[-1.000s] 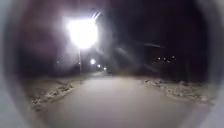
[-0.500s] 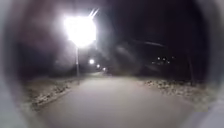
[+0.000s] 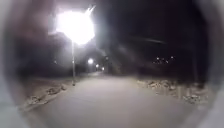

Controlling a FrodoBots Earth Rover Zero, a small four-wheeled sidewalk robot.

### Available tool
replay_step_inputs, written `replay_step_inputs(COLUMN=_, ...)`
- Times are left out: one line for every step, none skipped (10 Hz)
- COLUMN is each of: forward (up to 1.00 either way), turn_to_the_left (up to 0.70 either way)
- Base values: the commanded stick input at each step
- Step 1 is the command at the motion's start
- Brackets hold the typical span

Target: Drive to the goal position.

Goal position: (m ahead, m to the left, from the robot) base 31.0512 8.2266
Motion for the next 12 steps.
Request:
replay_step_inputs(forward=1.0, turn_to_the_left=0.0)
replay_step_inputs(forward=1.0, turn_to_the_left=0.0)
replay_step_inputs(forward=1.0, turn_to_the_left=0.0)
replay_step_inputs(forward=1.0, turn_to_the_left=0.0)
replay_step_inputs(forward=1.0, turn_to_the_left=0.0)
replay_step_inputs(forward=1.0, turn_to_the_left=0.0)
replay_step_inputs(forward=1.0, turn_to_the_left=0.0)
replay_step_inputs(forward=1.0, turn_to_the_left=0.0)
replay_step_inputs(forward=1.0, turn_to_the_left=0.0)
replay_step_inputs(forward=1.0, turn_to_the_left=0.0)
replay_step_inputs(forward=1.0, turn_to_the_left=0.0)
replay_step_inputs(forward=1.0, turn_to_the_left=0.0)
